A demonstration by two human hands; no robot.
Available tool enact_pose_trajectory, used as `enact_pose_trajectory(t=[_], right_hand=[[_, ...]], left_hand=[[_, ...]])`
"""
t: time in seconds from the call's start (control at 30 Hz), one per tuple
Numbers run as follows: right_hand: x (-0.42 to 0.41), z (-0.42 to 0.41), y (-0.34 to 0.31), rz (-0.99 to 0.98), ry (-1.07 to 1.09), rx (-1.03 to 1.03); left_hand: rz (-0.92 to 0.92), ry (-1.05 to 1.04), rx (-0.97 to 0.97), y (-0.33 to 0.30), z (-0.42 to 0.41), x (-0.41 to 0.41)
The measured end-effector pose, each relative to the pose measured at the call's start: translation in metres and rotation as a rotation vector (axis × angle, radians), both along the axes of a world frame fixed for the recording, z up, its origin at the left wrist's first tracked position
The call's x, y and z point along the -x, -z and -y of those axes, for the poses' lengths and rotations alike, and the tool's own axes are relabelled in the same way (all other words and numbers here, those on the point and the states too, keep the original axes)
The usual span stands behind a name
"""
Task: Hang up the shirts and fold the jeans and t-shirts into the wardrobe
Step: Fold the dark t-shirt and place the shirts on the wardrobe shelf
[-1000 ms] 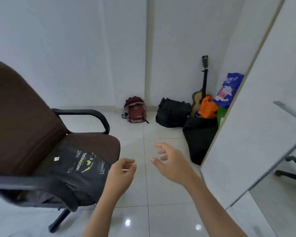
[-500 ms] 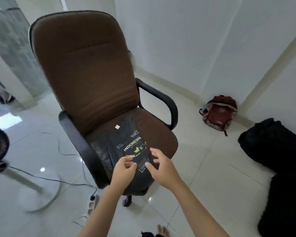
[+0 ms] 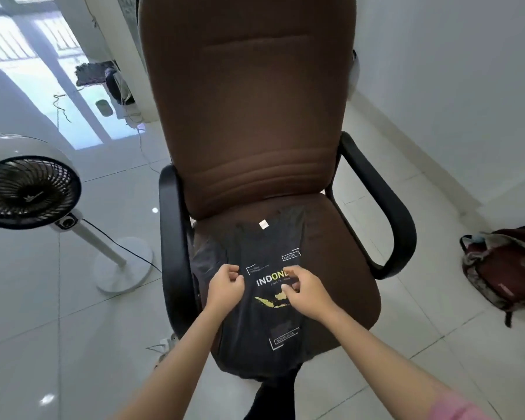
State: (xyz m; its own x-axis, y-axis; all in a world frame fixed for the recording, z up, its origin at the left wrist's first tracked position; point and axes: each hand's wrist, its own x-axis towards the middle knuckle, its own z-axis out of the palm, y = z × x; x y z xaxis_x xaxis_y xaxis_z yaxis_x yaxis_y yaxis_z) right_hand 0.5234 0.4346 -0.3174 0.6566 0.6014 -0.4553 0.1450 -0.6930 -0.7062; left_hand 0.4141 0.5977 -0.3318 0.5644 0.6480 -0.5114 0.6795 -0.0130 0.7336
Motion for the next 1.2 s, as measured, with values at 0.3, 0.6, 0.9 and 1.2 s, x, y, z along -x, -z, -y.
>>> enact_pose_trajectory(t=[0.3,0.6,0.9,1.2], right_hand=[[-0.153,-0.080,0.082,0.101,-0.054,0.103],[-0.240,-0.127,0.161,0.314,-0.323,0.270],[-0.273,-0.148,0.180,0.432,-0.509,0.378],[-0.275,-0.136,0.128,0.397,-0.536,0.145]], left_hand=[[-0.181,-0.046,-0.099,0.091,-0.082,-0.097],[-0.251,0.230,-0.375,0.150,-0.135,-0.138],[-0.263,0.293,-0.346,0.164,-0.158,-0.148],[-0.257,0.215,-0.245,0.115,-0.156,-0.145]])
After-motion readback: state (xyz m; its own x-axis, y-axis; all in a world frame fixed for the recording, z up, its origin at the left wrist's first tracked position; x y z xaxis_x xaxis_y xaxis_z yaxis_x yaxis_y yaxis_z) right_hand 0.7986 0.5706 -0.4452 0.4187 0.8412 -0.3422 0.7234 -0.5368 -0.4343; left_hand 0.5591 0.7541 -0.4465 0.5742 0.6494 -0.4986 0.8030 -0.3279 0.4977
